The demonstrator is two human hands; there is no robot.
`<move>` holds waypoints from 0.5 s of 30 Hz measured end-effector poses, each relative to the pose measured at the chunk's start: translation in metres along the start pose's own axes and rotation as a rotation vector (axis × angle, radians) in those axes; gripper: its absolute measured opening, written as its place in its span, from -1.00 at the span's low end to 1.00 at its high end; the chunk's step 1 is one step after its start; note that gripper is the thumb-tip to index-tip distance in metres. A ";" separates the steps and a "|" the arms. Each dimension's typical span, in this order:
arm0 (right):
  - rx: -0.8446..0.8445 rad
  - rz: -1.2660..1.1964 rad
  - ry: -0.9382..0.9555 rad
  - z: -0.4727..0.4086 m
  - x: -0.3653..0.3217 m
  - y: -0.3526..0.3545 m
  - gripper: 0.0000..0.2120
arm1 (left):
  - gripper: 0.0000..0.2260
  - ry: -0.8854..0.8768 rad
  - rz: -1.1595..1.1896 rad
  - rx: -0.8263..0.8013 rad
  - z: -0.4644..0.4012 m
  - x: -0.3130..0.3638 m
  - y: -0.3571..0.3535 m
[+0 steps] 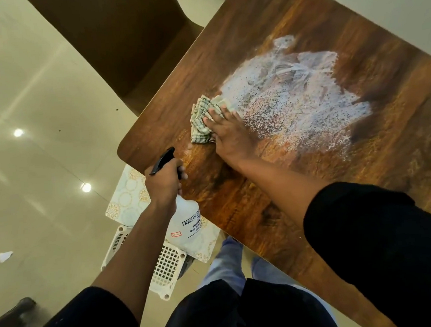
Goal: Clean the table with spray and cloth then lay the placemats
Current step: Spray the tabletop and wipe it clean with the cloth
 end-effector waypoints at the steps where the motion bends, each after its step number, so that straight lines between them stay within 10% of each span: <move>1: 0.017 0.000 -0.013 0.002 -0.005 -0.004 -0.54 | -0.79 -0.001 0.008 -0.001 -0.001 0.001 0.000; 8: -0.162 0.038 0.455 0.027 -0.047 -0.039 -0.42 | -0.84 -0.015 0.031 0.010 -0.016 0.017 -0.002; 15: 0.013 0.073 0.079 -0.027 0.031 0.020 -0.50 | -0.84 -0.043 -0.004 -0.105 -0.028 0.032 -0.021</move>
Point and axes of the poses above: each hand's wrist, its own z-axis away from the middle knuckle, its own y-axis out of the back of the hand, x = y × z, the point moved 8 cm from there along -z, towards the middle knuckle, and after that the axes turned 13 degrees about -x, right-handed, at the moved point
